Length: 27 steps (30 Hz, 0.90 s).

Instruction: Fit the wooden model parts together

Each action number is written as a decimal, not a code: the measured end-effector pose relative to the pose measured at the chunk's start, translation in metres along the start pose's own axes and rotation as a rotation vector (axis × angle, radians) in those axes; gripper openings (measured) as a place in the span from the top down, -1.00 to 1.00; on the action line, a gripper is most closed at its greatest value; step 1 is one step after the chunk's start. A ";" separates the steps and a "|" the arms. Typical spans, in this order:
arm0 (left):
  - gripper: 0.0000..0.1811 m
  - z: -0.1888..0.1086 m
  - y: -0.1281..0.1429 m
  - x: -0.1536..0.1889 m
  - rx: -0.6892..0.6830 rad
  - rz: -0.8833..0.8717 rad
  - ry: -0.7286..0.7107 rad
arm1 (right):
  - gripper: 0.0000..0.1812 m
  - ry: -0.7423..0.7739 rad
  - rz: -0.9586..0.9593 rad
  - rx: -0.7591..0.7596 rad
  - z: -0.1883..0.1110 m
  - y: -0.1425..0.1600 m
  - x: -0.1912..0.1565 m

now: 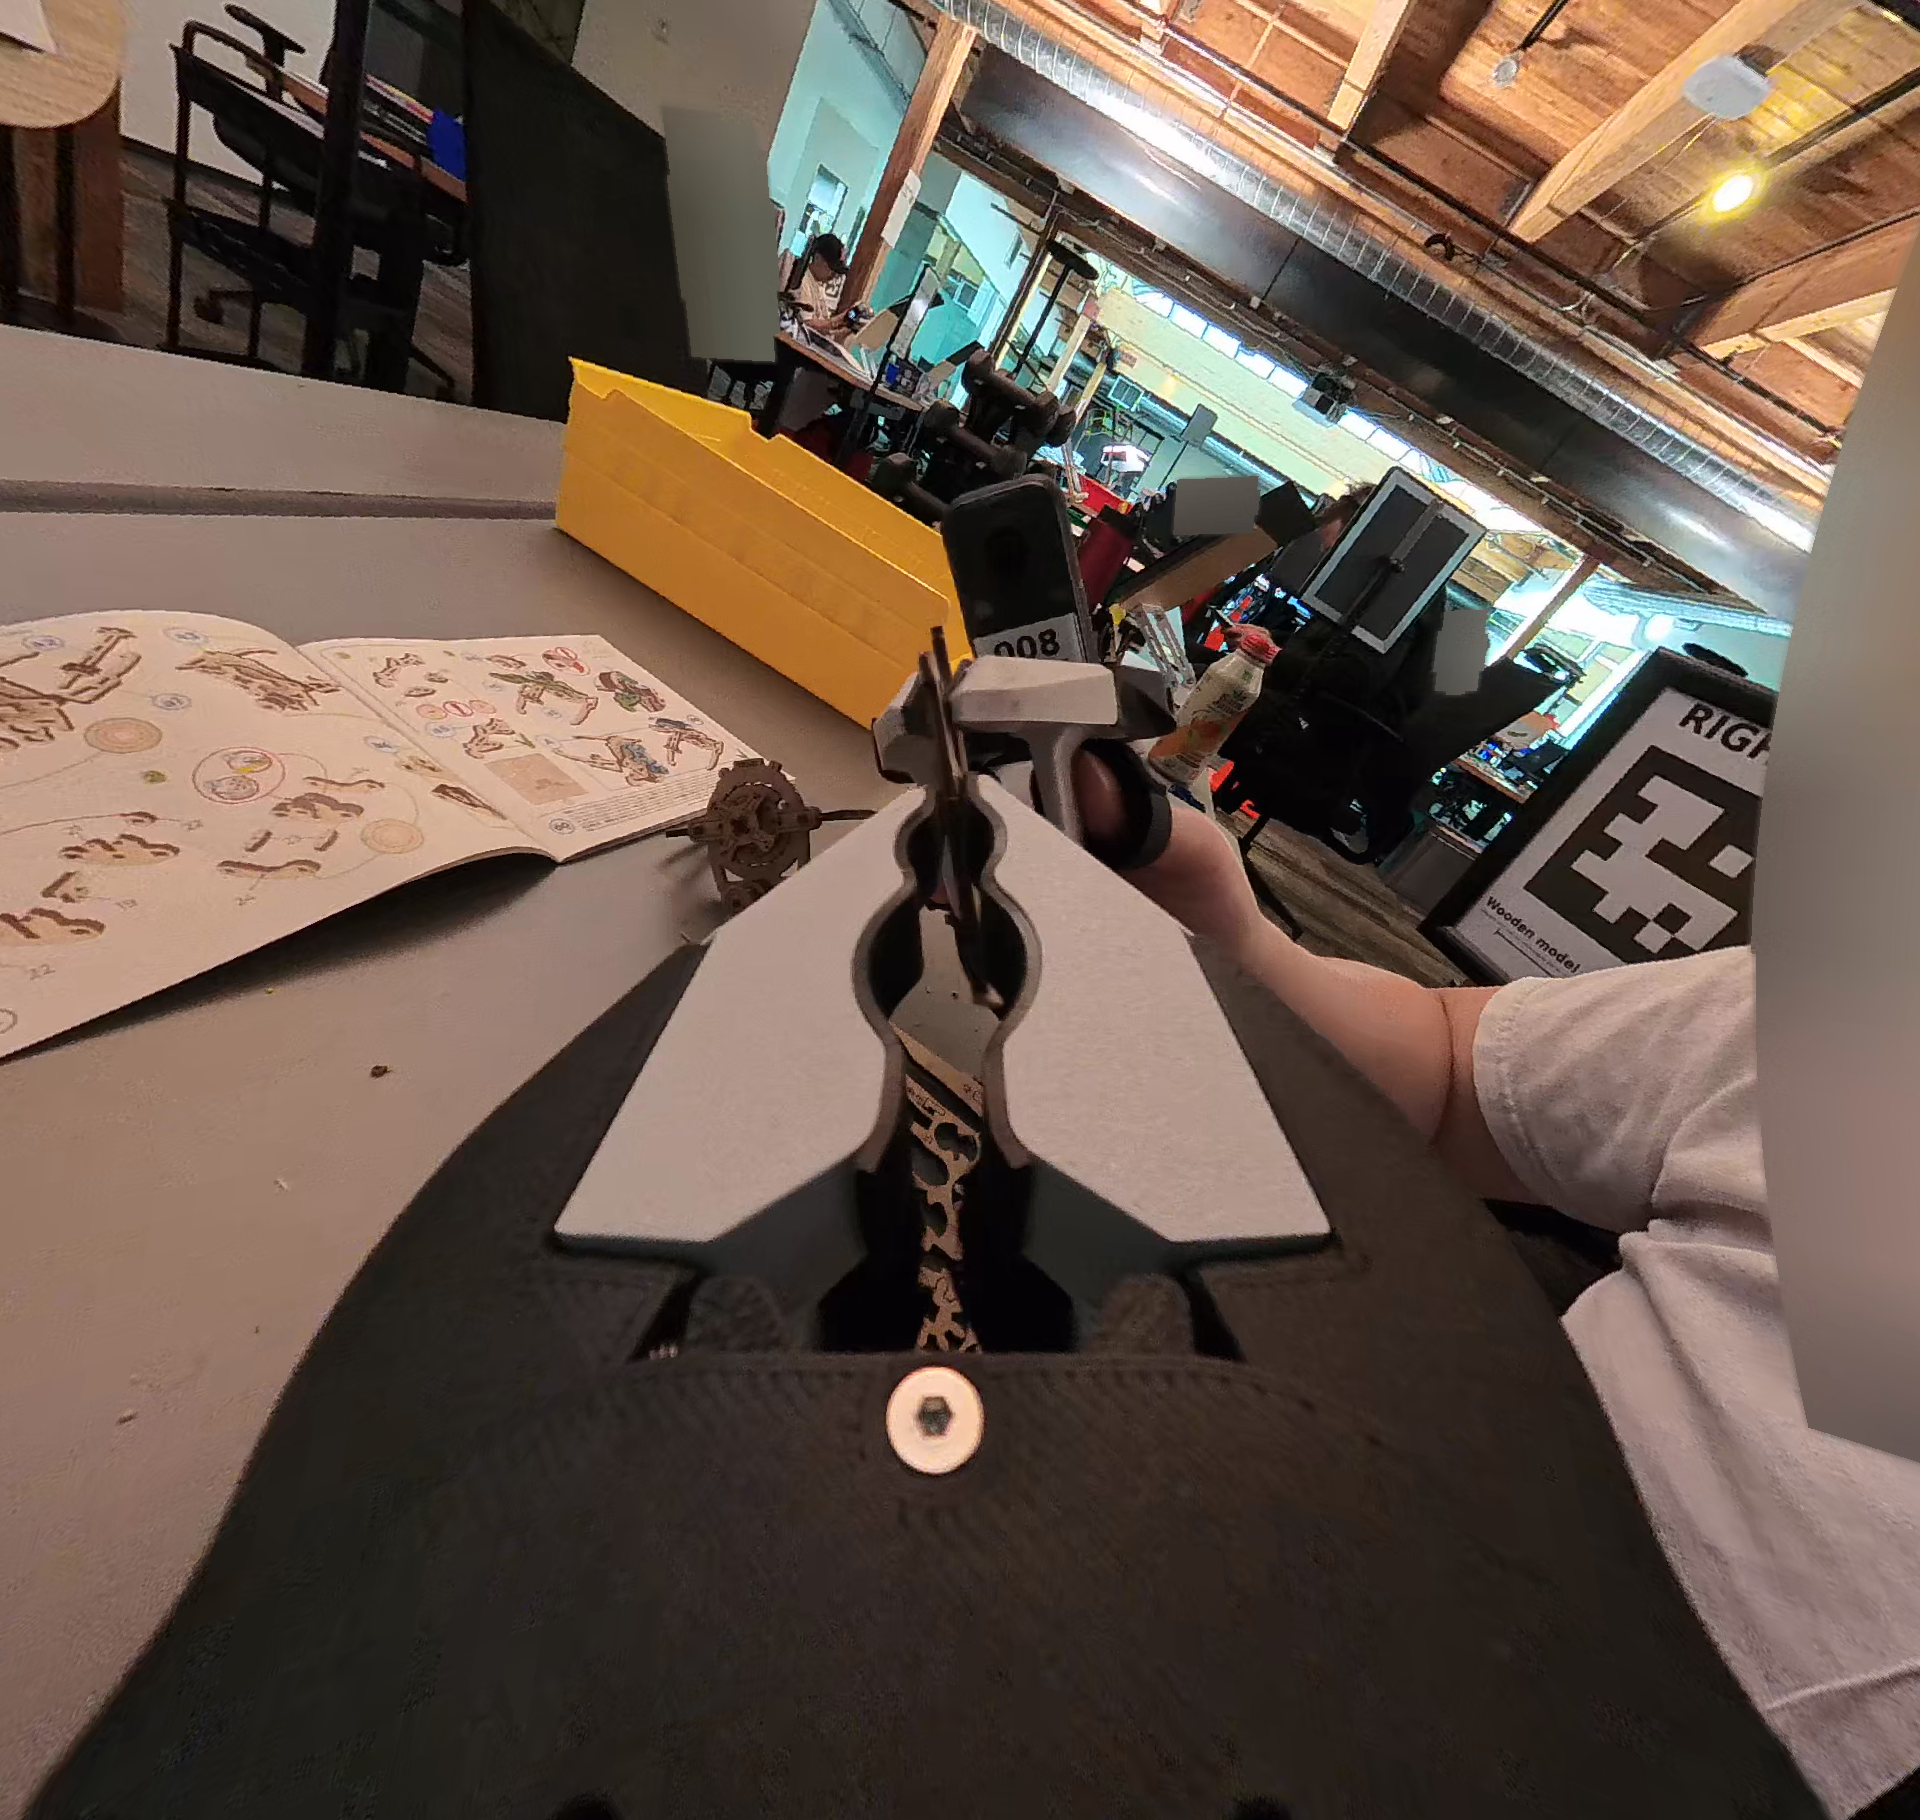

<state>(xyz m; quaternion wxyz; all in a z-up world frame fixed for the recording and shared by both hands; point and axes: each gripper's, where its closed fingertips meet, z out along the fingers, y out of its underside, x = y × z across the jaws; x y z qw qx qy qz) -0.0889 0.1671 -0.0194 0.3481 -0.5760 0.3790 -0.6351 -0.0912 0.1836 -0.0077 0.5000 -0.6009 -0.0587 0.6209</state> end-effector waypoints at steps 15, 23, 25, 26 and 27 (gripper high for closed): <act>0.98 0.000 0.002 0.006 -0.017 0.134 0.022 | 1.00 -0.026 -0.049 -0.060 -0.001 0.002 -0.006; 0.98 -0.002 0.008 0.002 -0.112 0.057 0.104 | 0.99 -0.012 -0.082 -0.154 0.002 0.015 -0.003; 0.99 -0.002 0.010 0.002 -0.119 0.061 0.101 | 0.99 -0.011 -0.094 -0.167 0.002 0.016 -0.003; 0.99 -0.002 0.011 0.001 -0.131 0.061 0.099 | 0.99 -0.008 -0.099 -0.176 0.001 0.016 -0.002; 0.99 -0.002 0.012 0.001 -0.140 0.066 0.093 | 0.99 -0.001 -0.110 -0.181 0.001 0.017 -0.001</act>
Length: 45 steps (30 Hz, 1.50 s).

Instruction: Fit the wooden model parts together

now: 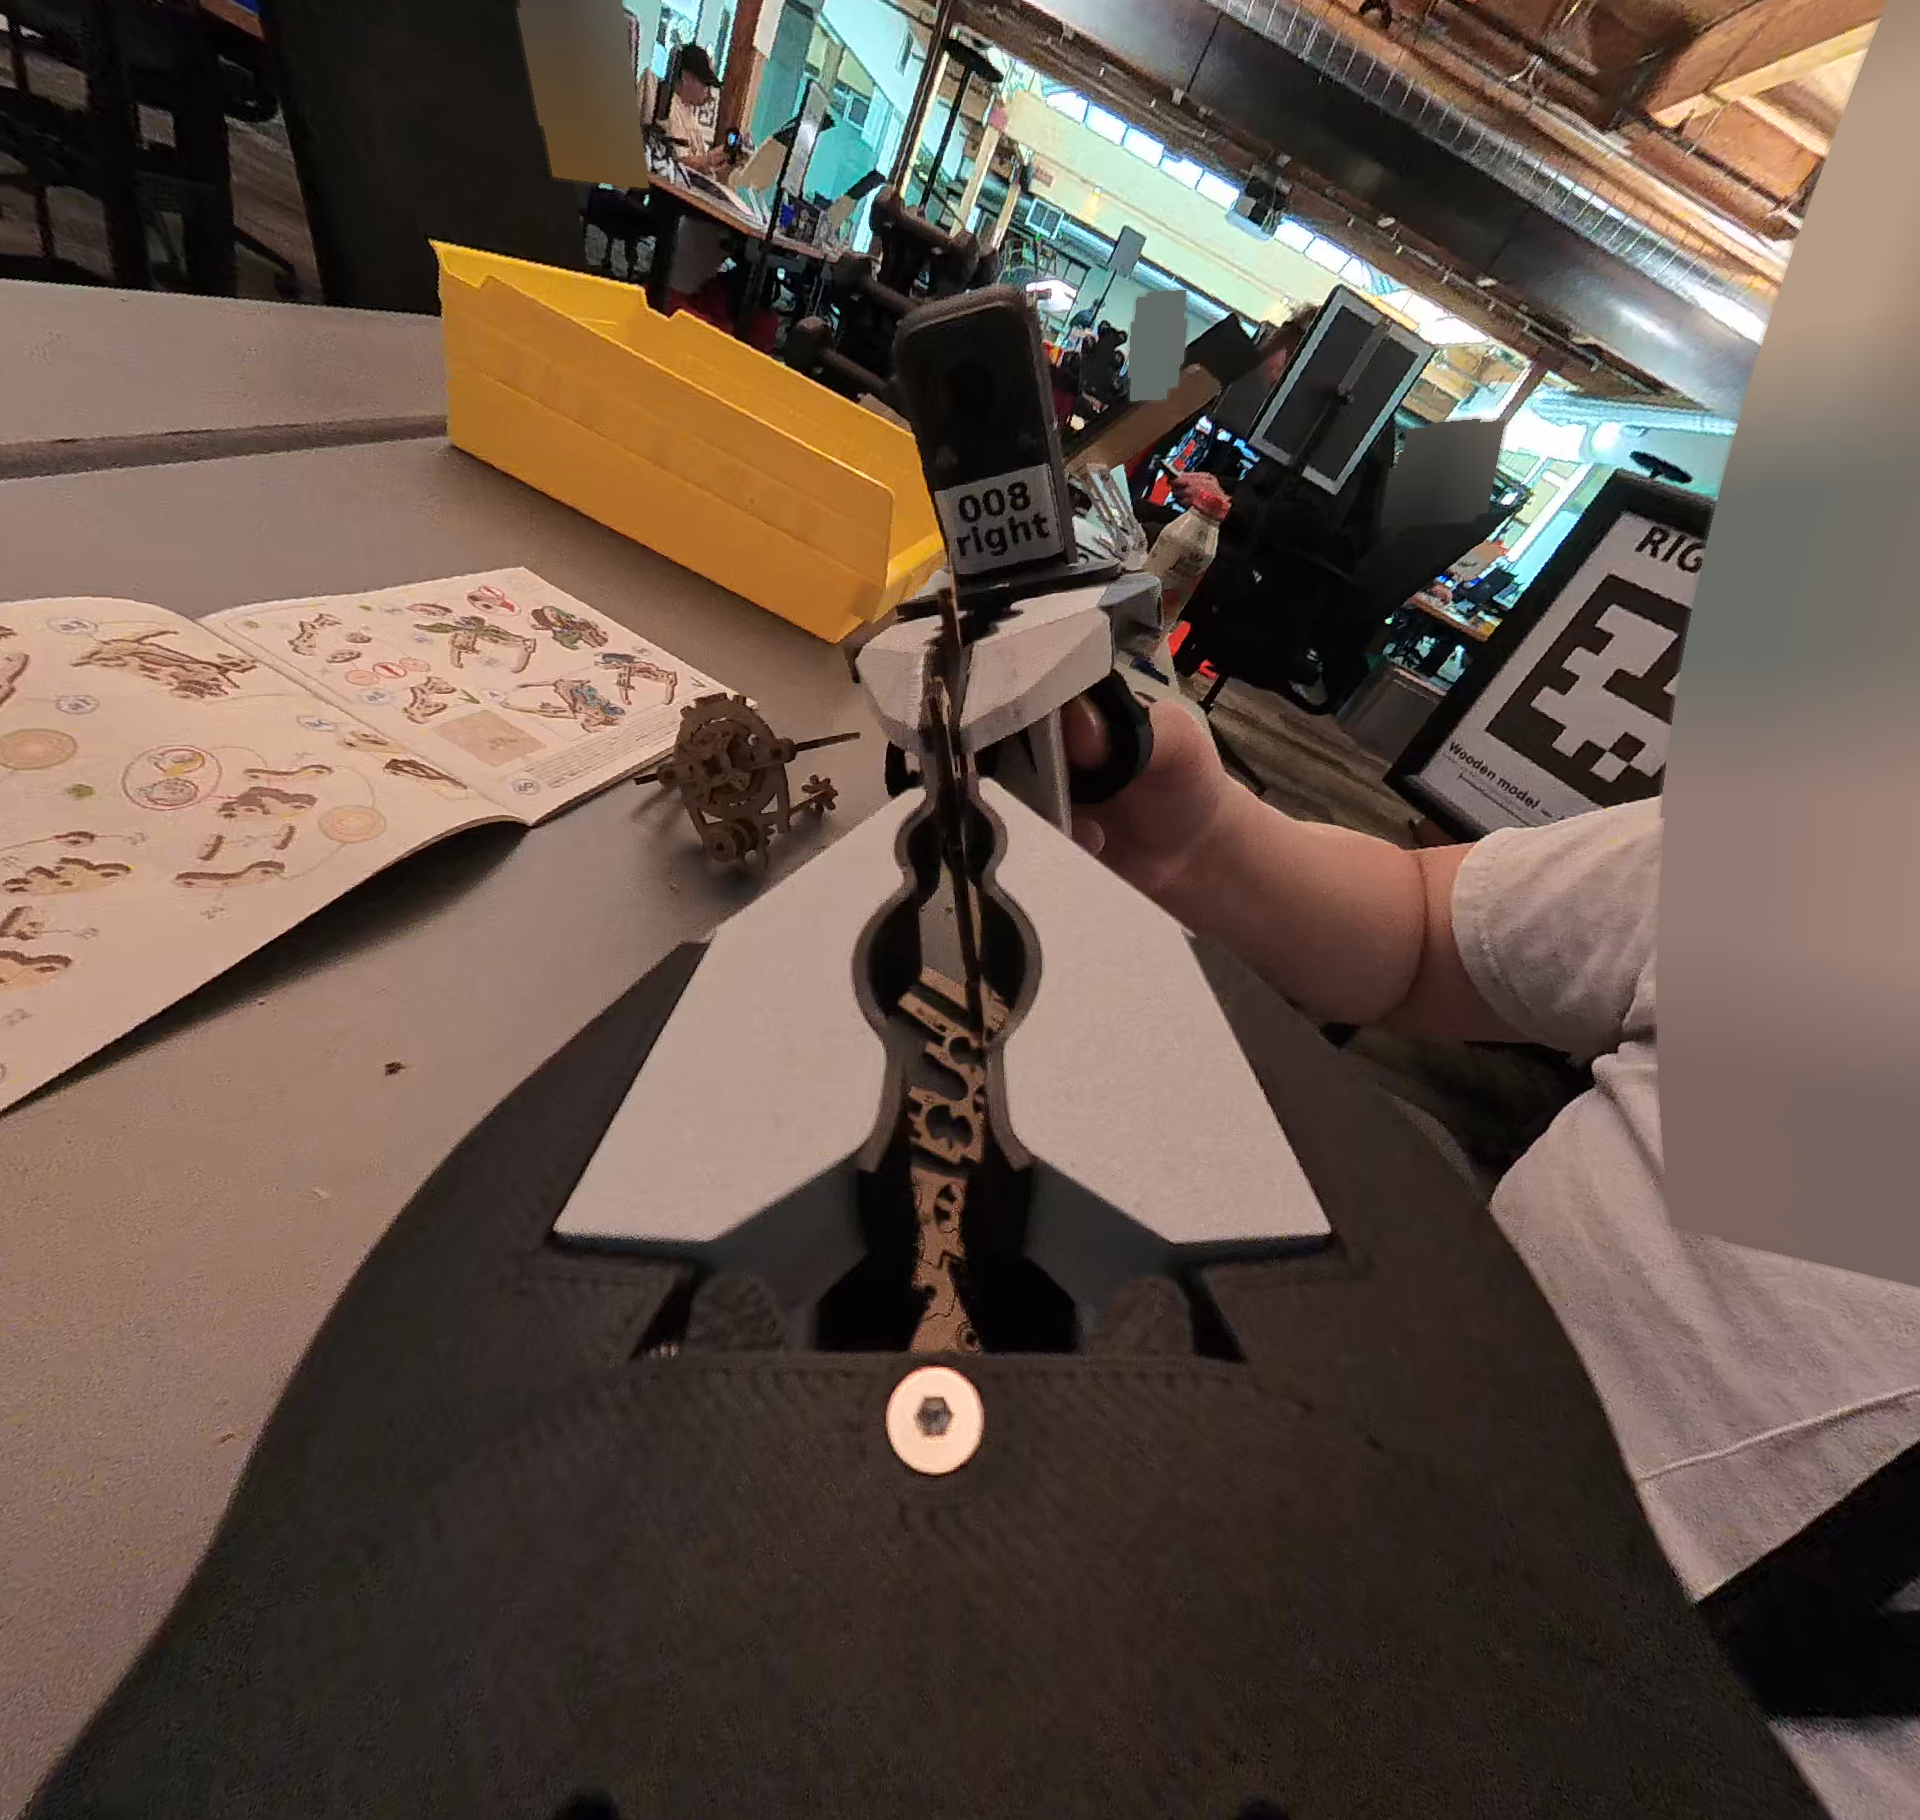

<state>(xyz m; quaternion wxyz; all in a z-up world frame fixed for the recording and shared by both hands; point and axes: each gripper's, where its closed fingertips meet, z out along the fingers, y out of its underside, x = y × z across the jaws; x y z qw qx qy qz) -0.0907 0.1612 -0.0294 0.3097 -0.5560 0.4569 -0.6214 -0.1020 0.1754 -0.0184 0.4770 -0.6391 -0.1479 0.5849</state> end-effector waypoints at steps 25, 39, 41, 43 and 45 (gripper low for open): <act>1.00 0.000 -0.008 0.000 0.077 0.071 -0.115 | 0.94 0.009 -0.011 0.021 -0.004 -0.008 0.001; 1.00 -0.001 -0.006 -0.010 0.059 0.110 -0.207 | 0.88 0.160 -0.074 0.033 -0.004 -0.010 0.011; 1.00 0.000 -0.005 -0.010 0.057 0.112 -0.211 | 0.87 0.166 -0.076 0.027 -0.004 -0.009 0.012; 1.00 0.000 -0.004 -0.011 0.053 0.101 -0.210 | 0.87 0.166 -0.066 0.024 -0.004 -0.008 0.013; 1.00 0.000 -0.004 -0.012 0.051 0.099 -0.213 | 0.87 0.165 -0.059 0.026 -0.004 -0.008 0.014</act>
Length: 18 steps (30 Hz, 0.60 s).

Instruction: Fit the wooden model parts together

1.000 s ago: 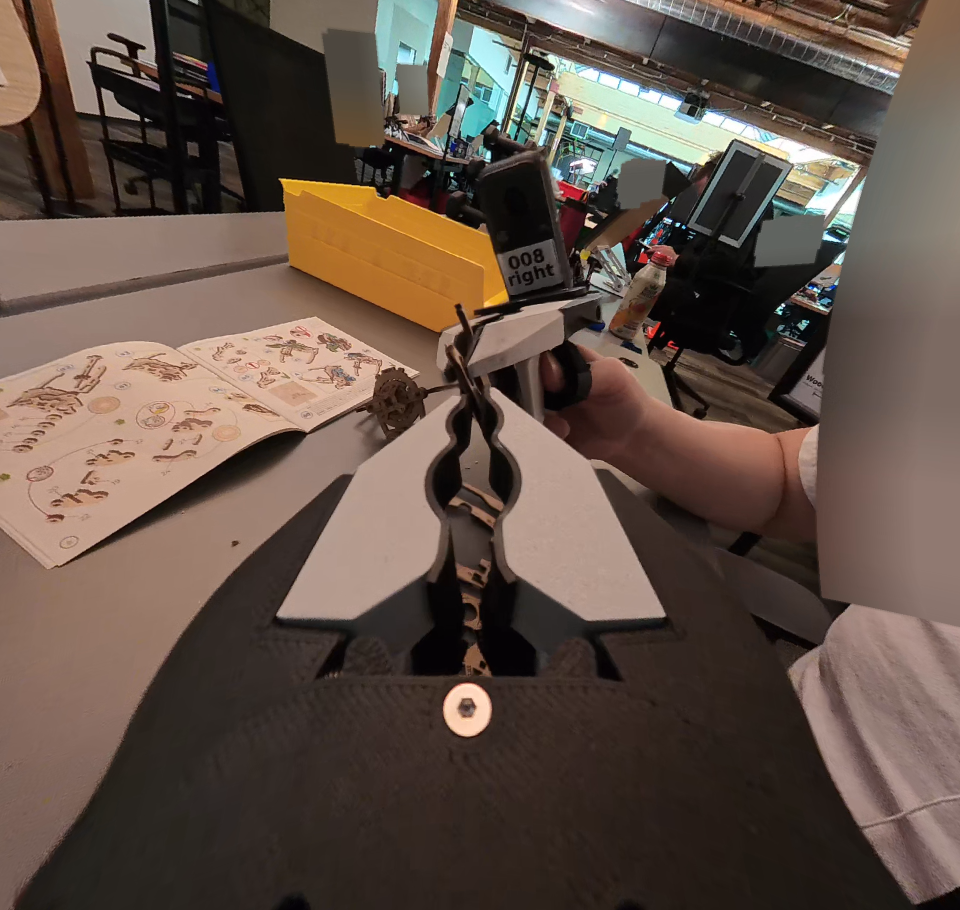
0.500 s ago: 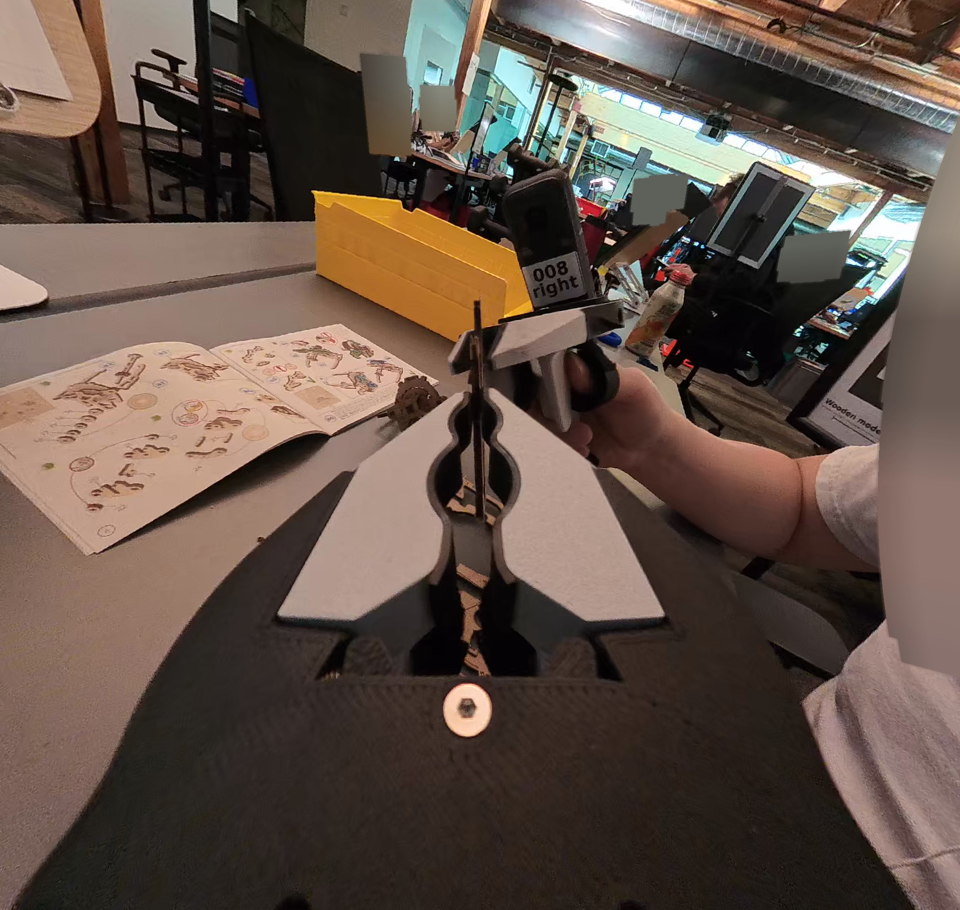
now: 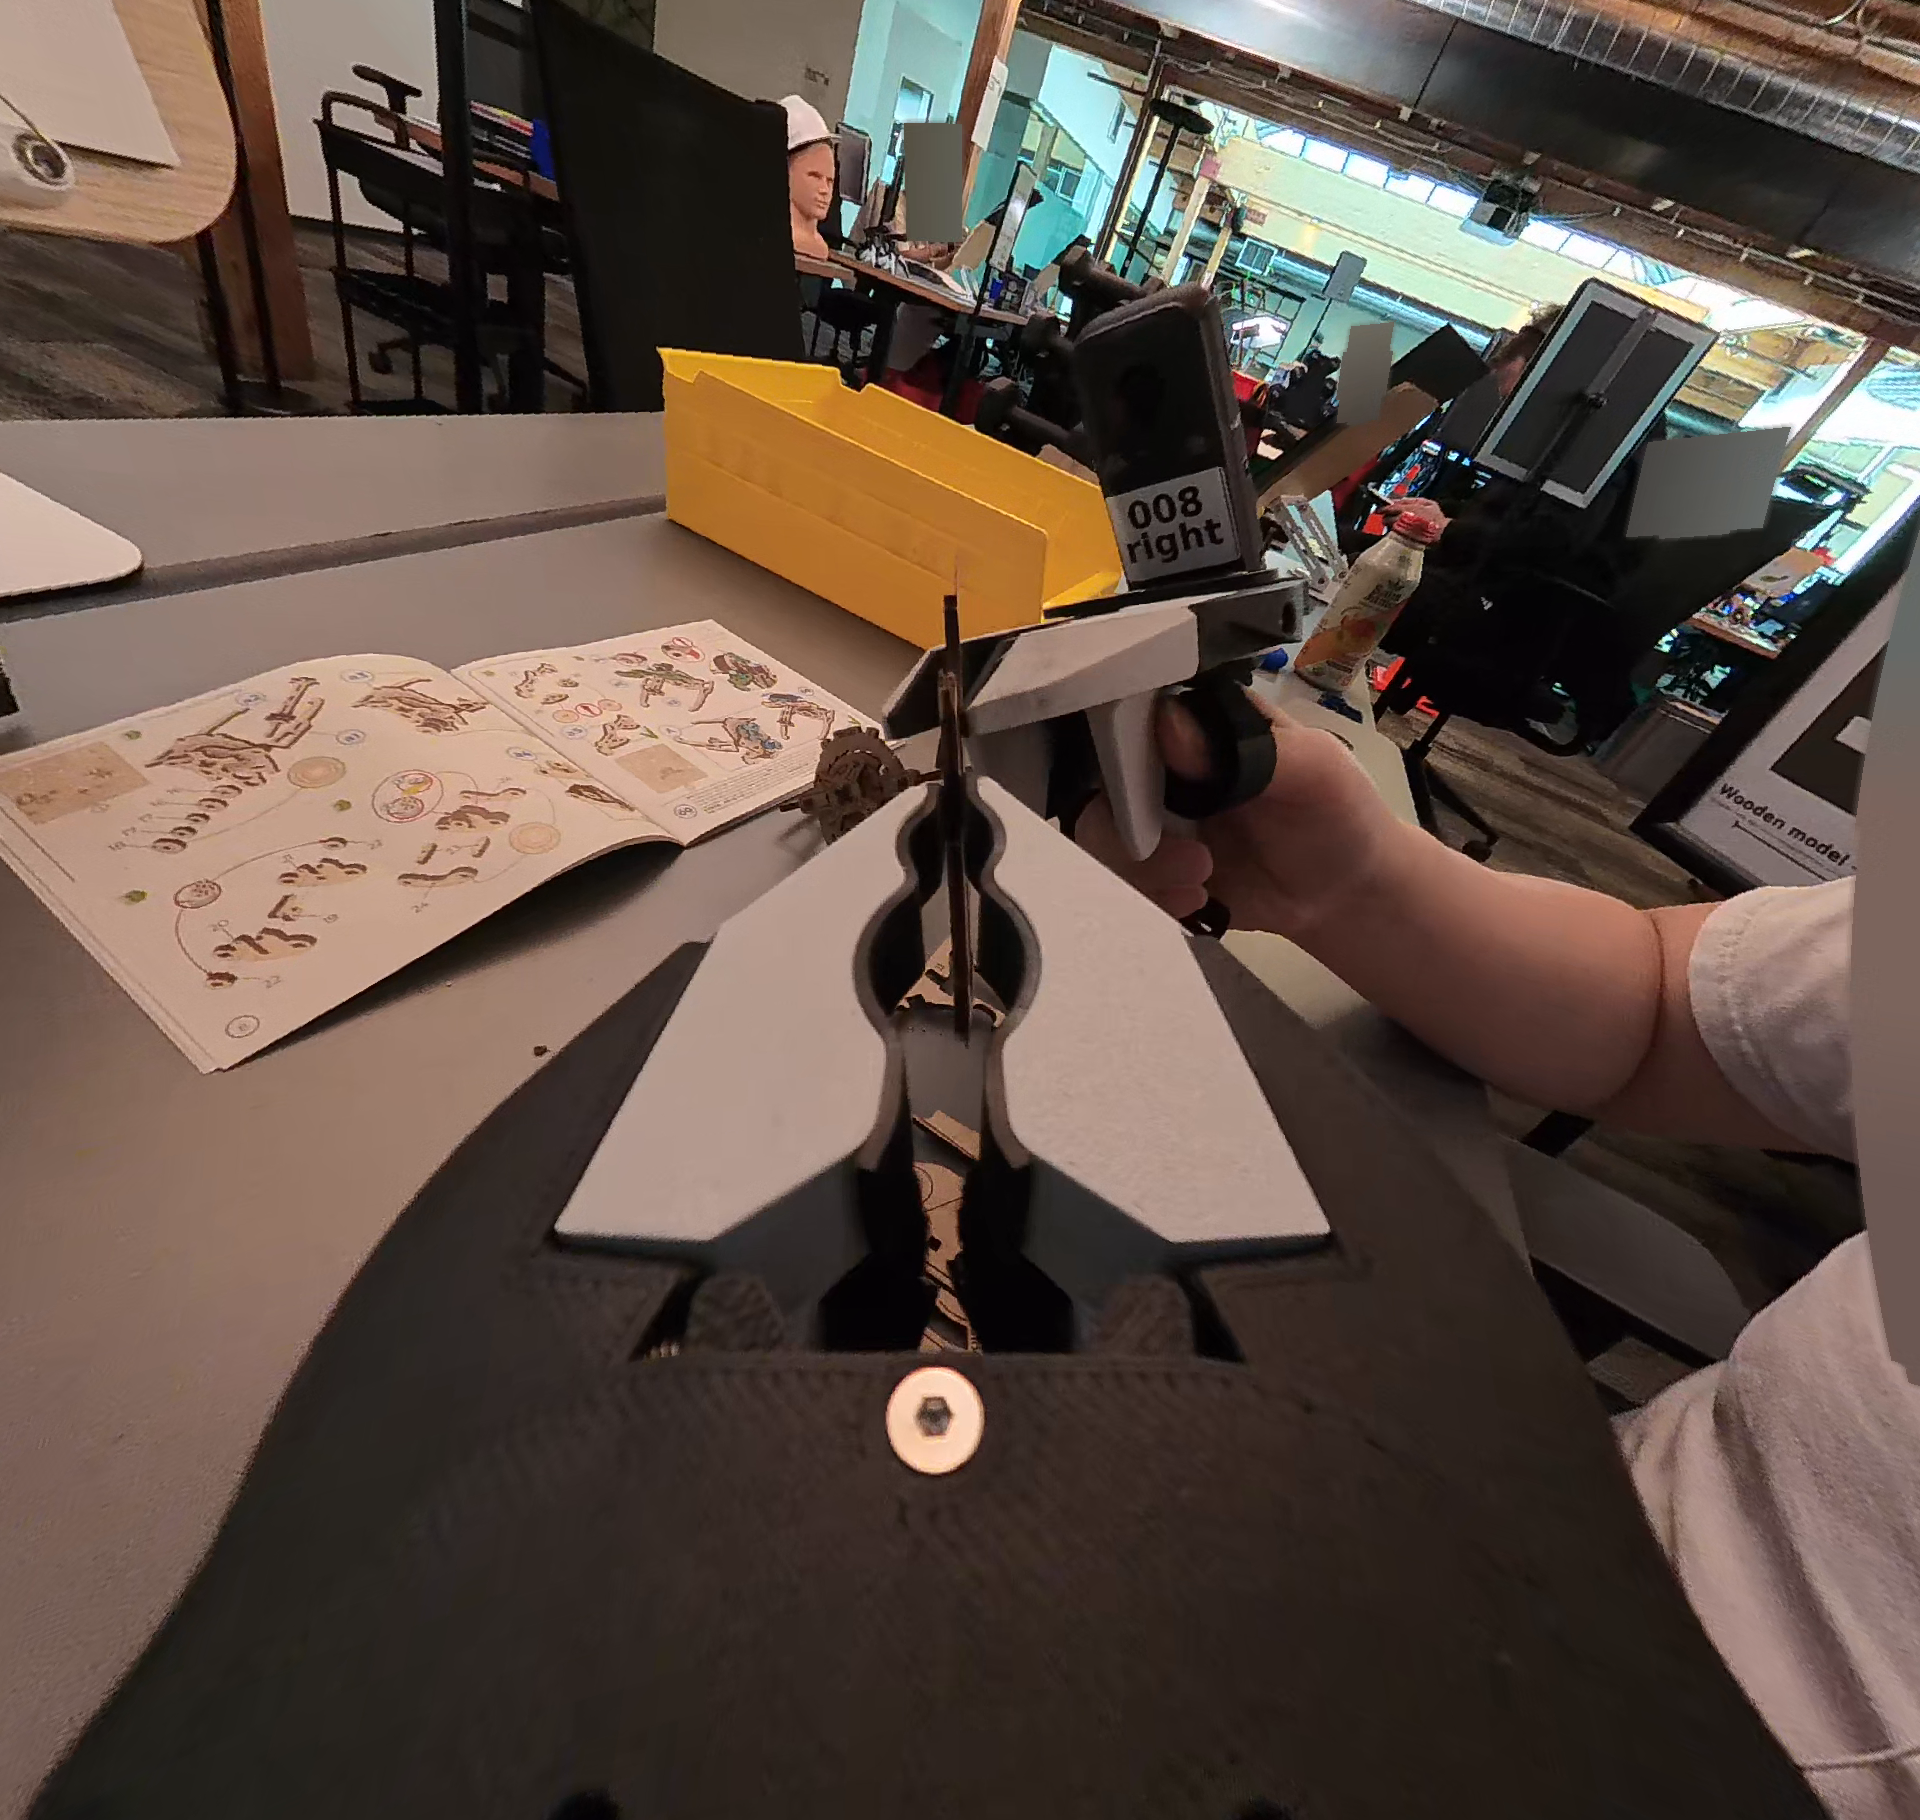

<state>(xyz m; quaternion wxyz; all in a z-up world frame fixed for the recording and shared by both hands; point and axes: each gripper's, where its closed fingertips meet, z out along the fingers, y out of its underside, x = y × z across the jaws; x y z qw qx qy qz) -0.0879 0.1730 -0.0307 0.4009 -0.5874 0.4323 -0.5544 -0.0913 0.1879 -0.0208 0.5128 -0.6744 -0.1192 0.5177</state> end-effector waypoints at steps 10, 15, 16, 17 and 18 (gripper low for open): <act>1.00 0.000 0.001 0.000 -0.003 -0.025 0.009 | 0.86 -0.015 0.011 -0.006 0.002 0.002 -0.001; 1.00 0.000 -0.001 0.003 0.003 -0.013 0.011 | 0.87 -0.022 -0.010 0.009 0.003 0.001 -0.004; 1.00 0.000 -0.001 0.003 0.003 -0.027 0.019 | 0.87 -0.023 -0.015 0.003 0.002 0.001 -0.004; 1.00 0.000 -0.001 0.003 0.001 -0.038 0.022 | 0.87 -0.021 -0.011 0.000 0.002 0.001 -0.003; 1.00 0.000 0.000 0.002 0.003 -0.046 0.023 | 0.88 -0.023 -0.003 0.004 0.001 0.001 -0.003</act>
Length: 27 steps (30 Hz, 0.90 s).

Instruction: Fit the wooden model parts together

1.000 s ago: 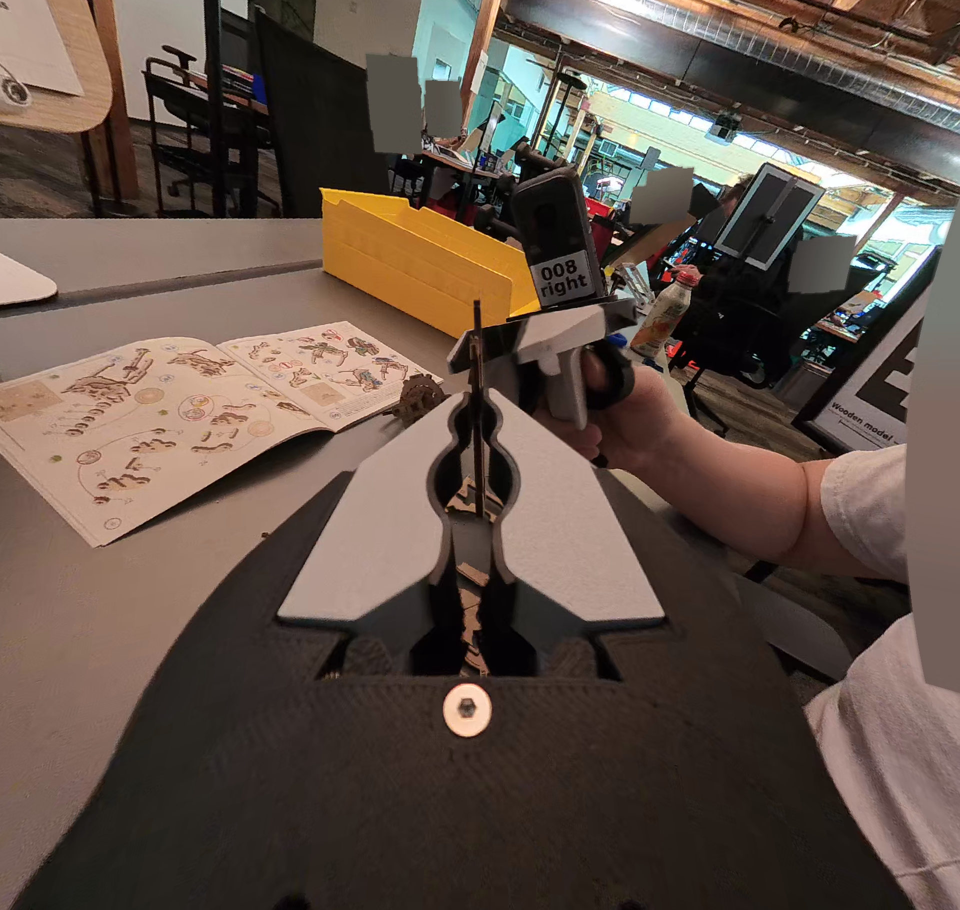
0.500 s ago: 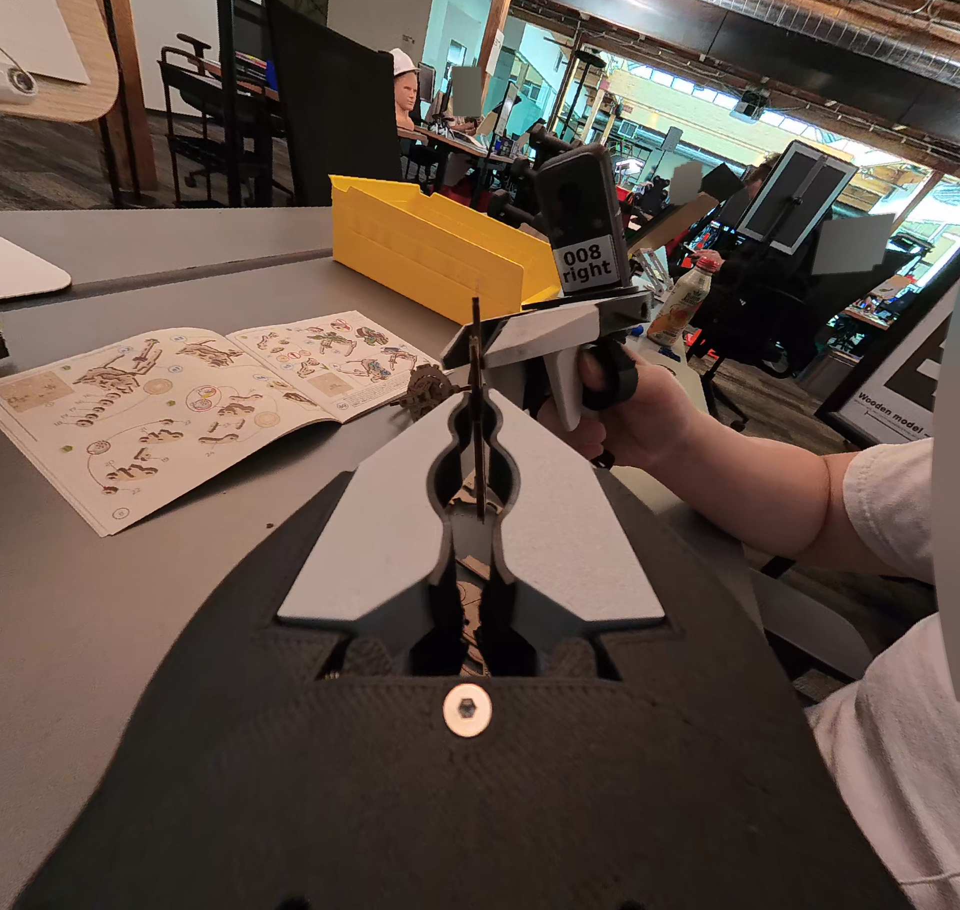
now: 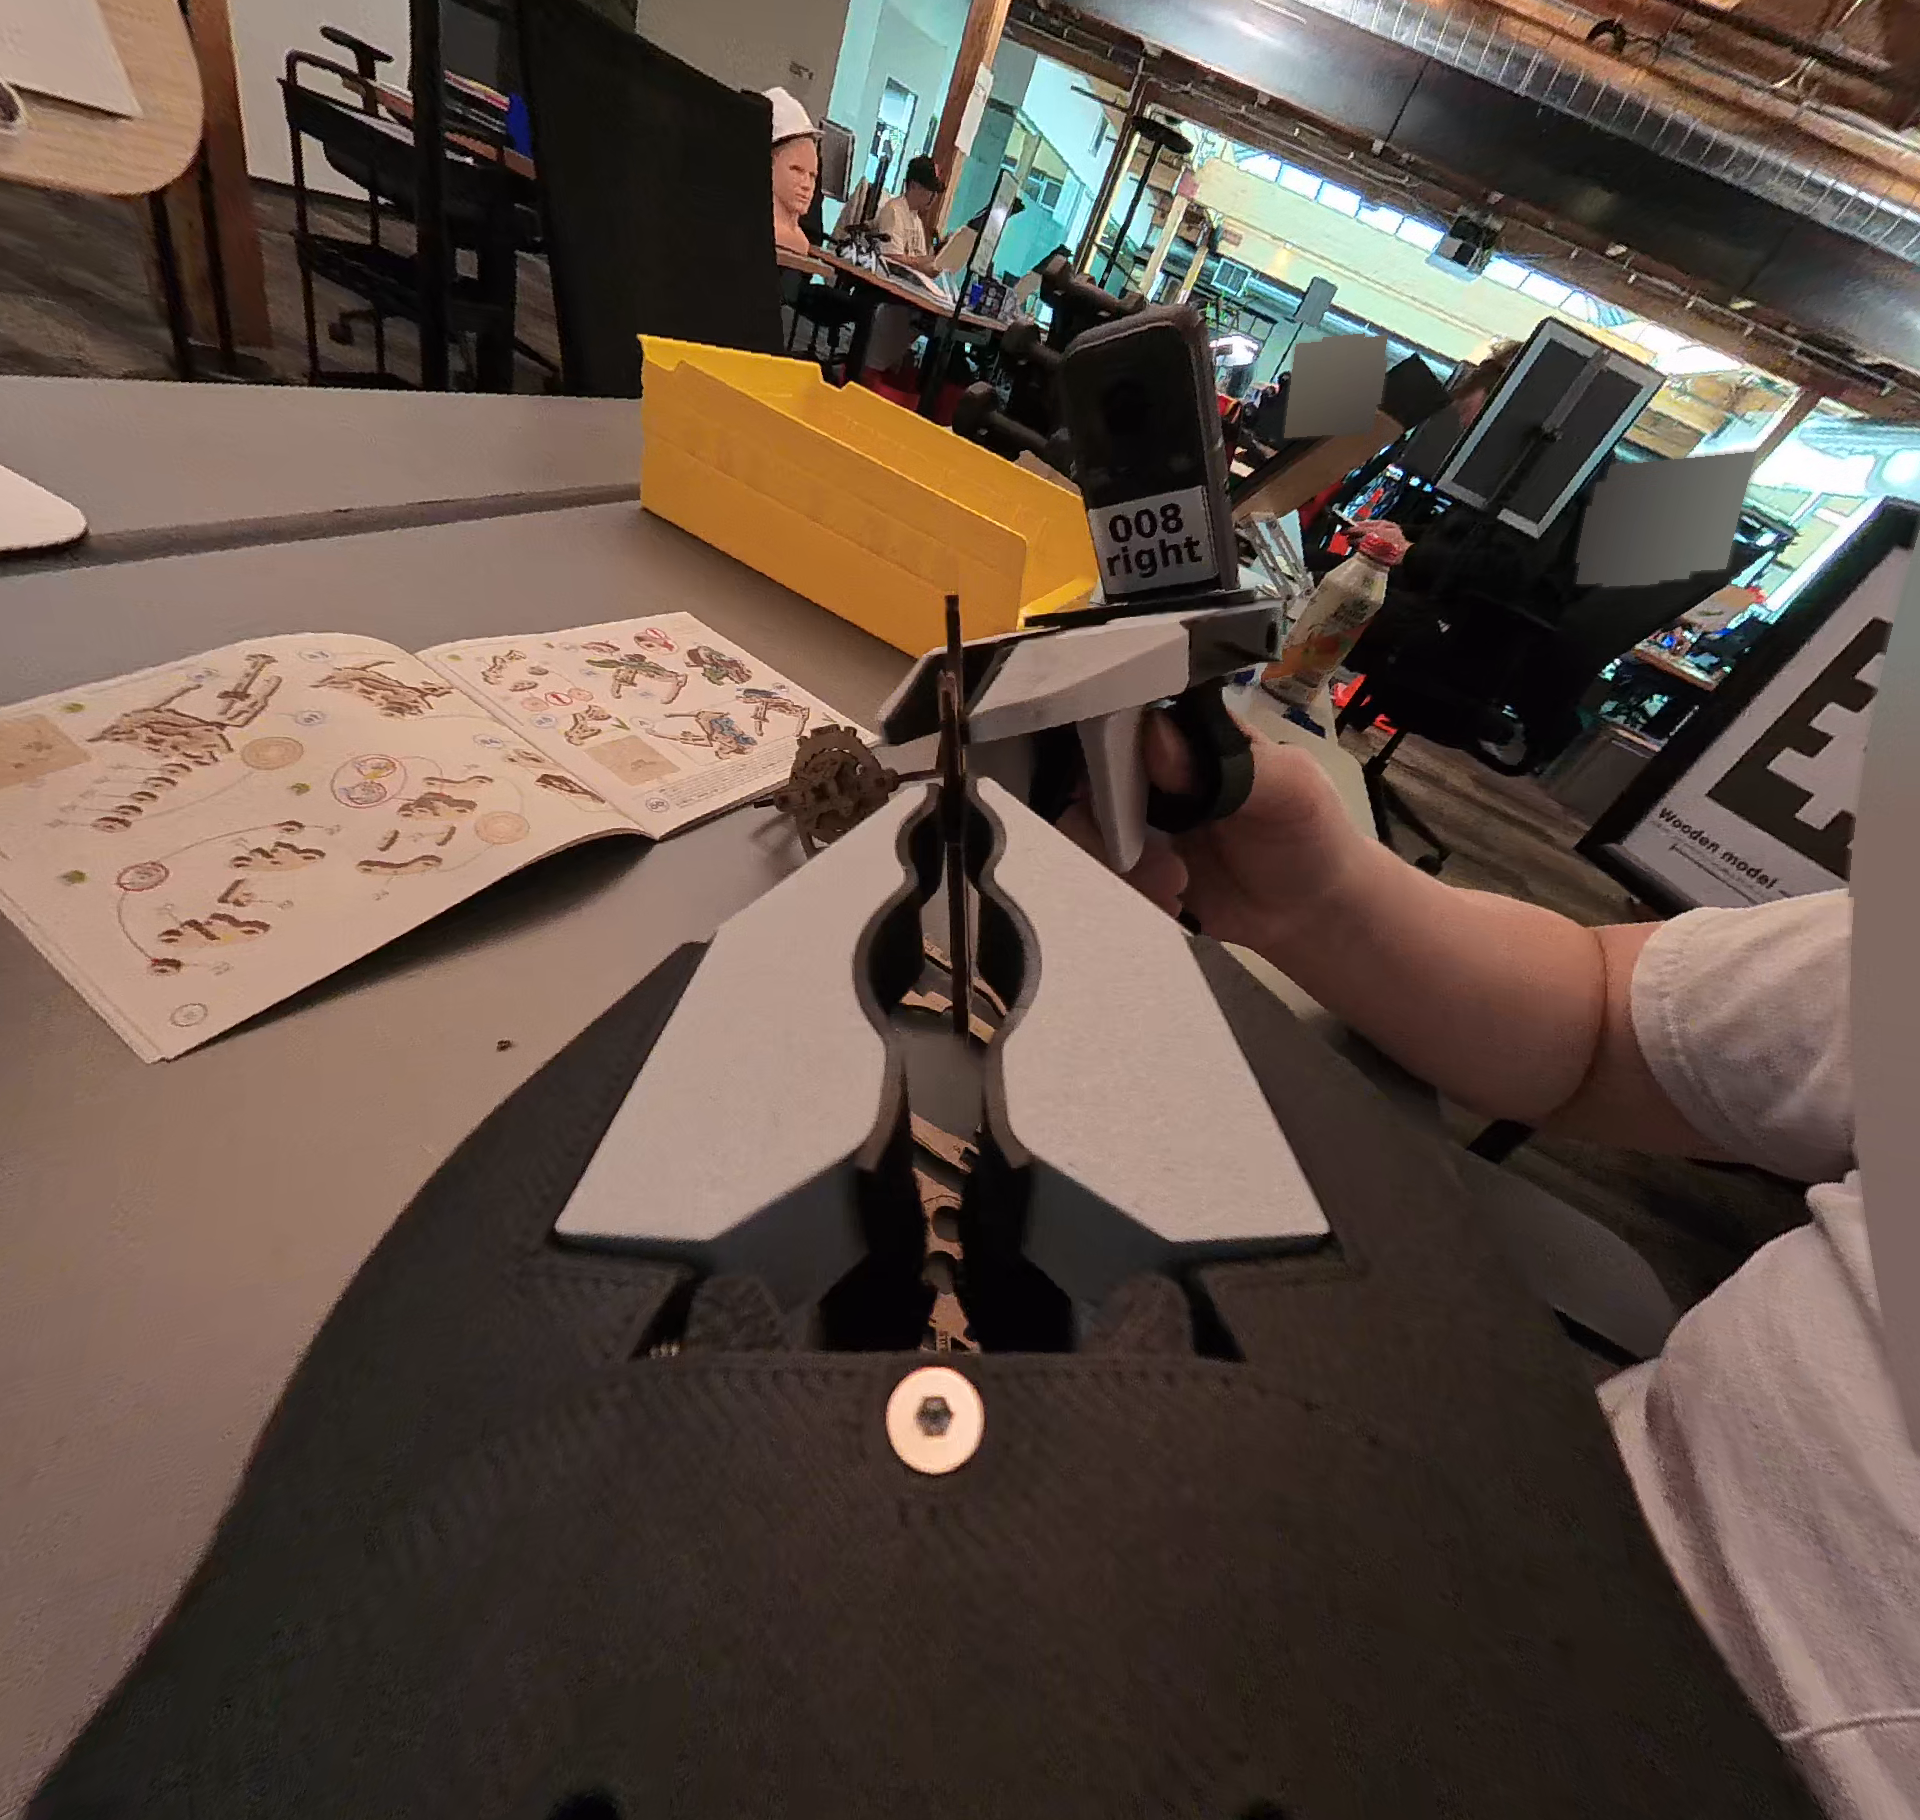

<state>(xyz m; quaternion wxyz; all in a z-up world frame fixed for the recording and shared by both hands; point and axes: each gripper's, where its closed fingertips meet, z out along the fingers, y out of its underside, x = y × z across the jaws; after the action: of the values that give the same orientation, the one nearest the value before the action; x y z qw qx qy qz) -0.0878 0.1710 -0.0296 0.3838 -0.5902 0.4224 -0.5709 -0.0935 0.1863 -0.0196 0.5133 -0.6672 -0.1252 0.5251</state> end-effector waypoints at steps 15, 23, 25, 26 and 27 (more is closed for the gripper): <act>0.99 0.001 0.000 0.003 -0.001 0.060 -0.016 | 0.86 0.024 -0.025 -0.002 -0.001 0.001 0.003; 0.99 0.000 0.001 0.004 -0.004 0.191 -0.056 | 0.85 0.039 -0.058 -0.007 0.000 0.004 0.003; 0.99 0.001 0.004 0.002 -0.020 0.219 -0.080 | 0.85 0.058 -0.050 -0.010 0.000 0.006 0.007; 0.99 0.001 0.004 0.001 -0.023 0.220 -0.083 | 0.85 0.063 -0.046 -0.014 0.000 0.007 0.007; 0.99 0.001 0.005 0.001 -0.022 0.207 -0.079 | 0.85 0.066 -0.041 -0.015 0.000 0.007 0.008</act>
<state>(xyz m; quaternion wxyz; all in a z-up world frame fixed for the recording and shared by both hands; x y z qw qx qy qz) -0.0868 0.1682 -0.0336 0.4508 -0.5694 0.4719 -0.4999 -0.0927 0.1888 -0.0296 0.5228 -0.6850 -0.1256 0.4915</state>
